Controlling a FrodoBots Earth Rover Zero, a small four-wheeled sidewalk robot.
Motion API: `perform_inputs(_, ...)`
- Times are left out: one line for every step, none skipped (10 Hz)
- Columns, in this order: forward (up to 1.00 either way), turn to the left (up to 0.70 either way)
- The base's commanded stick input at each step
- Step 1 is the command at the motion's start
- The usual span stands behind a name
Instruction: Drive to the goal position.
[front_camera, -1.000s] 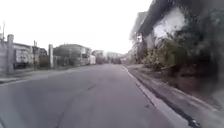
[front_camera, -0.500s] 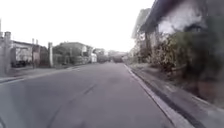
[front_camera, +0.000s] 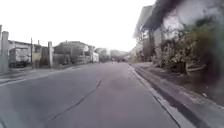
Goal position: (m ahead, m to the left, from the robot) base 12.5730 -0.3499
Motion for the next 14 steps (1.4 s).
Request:
perform_inputs(1.00, 0.00)
perform_inputs(1.00, 0.00)
perform_inputs(1.00, 0.00)
perform_inputs(1.00, 0.00)
perform_inputs(1.00, 0.00)
perform_inputs(1.00, 0.00)
perform_inputs(1.00, 0.00)
perform_inputs(1.00, -0.40)
perform_inputs(1.00, -0.40)
perform_inputs(1.00, -0.40)
perform_inputs(1.00, -0.40)
perform_inputs(1.00, -0.28)
perform_inputs(1.00, -0.03)
perform_inputs(1.00, 0.00)
